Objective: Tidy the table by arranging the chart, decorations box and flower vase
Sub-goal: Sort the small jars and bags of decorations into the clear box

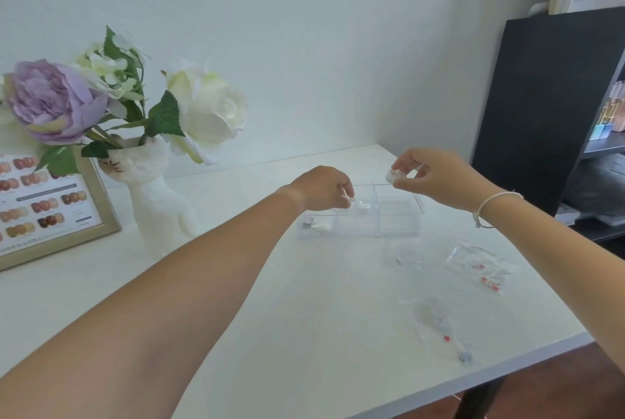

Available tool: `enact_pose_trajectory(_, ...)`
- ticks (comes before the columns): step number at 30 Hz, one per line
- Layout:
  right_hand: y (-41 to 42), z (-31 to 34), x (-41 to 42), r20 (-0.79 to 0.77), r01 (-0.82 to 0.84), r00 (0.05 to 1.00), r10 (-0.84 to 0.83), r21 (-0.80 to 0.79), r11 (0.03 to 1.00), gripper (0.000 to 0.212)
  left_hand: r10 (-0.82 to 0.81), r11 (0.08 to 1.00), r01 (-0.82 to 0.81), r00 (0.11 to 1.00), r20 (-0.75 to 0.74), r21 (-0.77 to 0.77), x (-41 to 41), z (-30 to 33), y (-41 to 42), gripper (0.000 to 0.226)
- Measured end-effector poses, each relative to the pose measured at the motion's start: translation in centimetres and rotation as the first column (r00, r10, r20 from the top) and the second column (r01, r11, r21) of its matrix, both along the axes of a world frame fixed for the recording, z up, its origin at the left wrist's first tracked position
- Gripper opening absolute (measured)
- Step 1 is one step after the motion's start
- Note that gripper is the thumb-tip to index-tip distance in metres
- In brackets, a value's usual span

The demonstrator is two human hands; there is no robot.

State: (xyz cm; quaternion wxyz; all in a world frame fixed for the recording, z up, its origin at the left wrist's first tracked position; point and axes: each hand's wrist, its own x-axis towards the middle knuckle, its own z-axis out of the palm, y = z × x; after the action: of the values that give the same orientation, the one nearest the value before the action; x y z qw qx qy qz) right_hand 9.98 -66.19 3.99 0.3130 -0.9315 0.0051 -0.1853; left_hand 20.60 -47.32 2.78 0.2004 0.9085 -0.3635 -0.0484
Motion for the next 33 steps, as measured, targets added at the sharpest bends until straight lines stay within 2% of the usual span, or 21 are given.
enact_pose_trajectory(8,-0.2,-1.2,0.6,-0.020,0.004,1.000,-0.003,0.042,0.999,0.018,-0.013,0.979,0.027,0.997,-0.072,0.201,1.8,0.0,-1.8,0.021)
enact_pose_trajectory(12,0.0,-1.5,1.0,-0.025,-0.010,1.000,0.011,0.048,0.999,0.017,-0.014,0.952,0.031,0.998,-0.059,0.304,2.2,0.2,-2.4,0.025)
enact_pose_trajectory(17,0.0,-1.7,1.3,-0.024,-0.019,1.000,0.020,0.038,0.999,0.016,-0.012,0.937,0.028,0.999,-0.047,0.347,2.2,-0.1,-2.9,0.030)
enact_pose_trajectory(24,0.2,-2.0,1.9,-0.036,-0.037,0.999,0.039,0.049,0.998,0.011,-0.025,0.973,0.033,0.999,-0.036,0.230,2.3,-0.3,-2.3,0.030)
enact_pose_trajectory(30,0.8,-2.0,2.9,-0.089,-0.063,0.994,0.061,-0.009,0.998,0.006,-0.028,0.999,0.027,0.999,-0.025,-0.039,2.2,0.1,1.0,0.026)
enact_pose_trajectory(33,1.5,-2.1,3.3,-0.128,-0.082,0.989,0.079,-0.020,0.996,0.011,0.035,0.987,-0.037,0.999,-0.015,-0.157,2.3,-0.6,3.8,0.027)
